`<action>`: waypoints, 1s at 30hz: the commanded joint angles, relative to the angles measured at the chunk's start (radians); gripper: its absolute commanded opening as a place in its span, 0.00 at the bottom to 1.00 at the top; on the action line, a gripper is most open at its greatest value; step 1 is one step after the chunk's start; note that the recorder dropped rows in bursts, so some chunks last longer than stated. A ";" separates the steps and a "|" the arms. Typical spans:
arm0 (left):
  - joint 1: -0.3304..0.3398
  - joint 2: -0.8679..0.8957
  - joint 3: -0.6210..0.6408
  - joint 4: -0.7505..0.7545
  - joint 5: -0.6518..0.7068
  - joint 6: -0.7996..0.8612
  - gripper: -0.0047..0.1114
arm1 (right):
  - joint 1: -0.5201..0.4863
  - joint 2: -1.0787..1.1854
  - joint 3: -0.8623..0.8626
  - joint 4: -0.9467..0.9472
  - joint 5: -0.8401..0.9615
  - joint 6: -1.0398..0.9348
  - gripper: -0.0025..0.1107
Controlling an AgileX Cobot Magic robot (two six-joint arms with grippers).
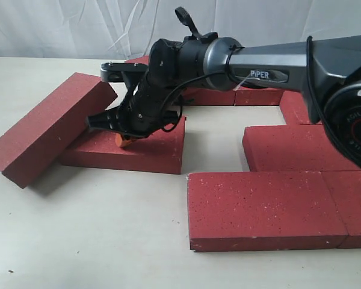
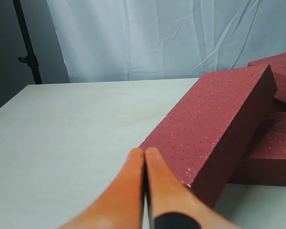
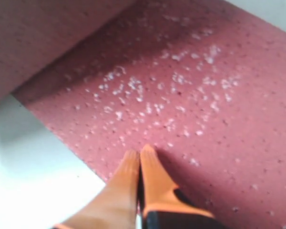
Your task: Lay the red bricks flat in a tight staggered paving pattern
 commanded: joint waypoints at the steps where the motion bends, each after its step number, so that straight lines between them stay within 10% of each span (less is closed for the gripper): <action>1: 0.000 -0.005 0.005 -0.003 -0.001 0.000 0.04 | -0.025 -0.001 -0.007 -0.097 0.088 0.032 0.02; 17: 0.000 -0.005 0.005 -0.003 -0.001 0.000 0.04 | -0.073 -0.005 -0.007 -0.384 0.231 0.136 0.02; 30: 0.000 -0.005 0.005 -0.003 -0.001 0.000 0.04 | 0.002 -0.015 -0.009 -0.034 -0.174 0.136 0.02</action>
